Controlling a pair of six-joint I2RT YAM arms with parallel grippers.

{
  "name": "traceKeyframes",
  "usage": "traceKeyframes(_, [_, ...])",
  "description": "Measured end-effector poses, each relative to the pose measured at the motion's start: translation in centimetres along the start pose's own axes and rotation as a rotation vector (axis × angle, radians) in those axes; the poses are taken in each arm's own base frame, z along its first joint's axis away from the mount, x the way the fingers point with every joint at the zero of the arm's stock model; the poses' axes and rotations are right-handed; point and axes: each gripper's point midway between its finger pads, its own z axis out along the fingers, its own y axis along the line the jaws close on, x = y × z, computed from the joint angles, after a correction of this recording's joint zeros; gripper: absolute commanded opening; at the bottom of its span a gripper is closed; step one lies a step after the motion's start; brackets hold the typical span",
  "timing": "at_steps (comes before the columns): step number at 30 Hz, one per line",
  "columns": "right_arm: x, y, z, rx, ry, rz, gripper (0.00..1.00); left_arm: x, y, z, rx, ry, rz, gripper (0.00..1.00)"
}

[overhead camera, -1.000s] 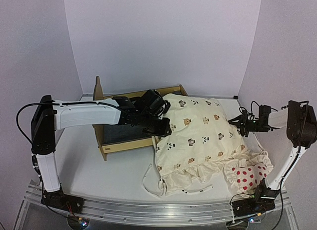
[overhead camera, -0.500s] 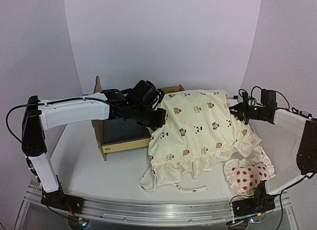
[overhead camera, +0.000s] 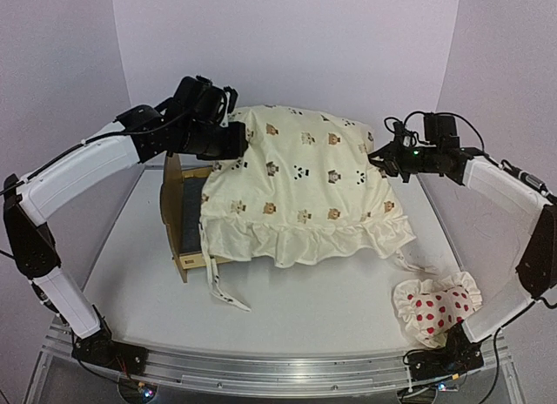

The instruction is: Set up the pet bed

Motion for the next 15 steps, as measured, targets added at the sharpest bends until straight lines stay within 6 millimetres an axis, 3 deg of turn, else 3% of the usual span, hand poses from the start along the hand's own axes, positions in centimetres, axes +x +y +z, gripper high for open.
traceKeyframes(2, [-0.6,1.4,1.5,0.005,0.015,-0.01,0.0,-2.3,0.6,-1.0,-0.016,-0.039,0.008,0.03])
traceKeyframes(8, [-4.1,6.4,4.7,-0.025,-0.029,-0.079,0.0,-9.1,-0.6,-3.8,-0.007,-0.186,0.04,0.04])
traceKeyframes(12, [-5.4,7.4,5.5,-0.029,-0.051,-0.094,0.0,-9.8,0.1,-4.0,-0.038,-0.207,0.04,0.04])
traceKeyframes(15, [-5.0,5.9,6.5,0.012,-0.039,-0.081,0.0,-7.9,1.5,-2.2,-0.079,-0.157,0.042,0.04])
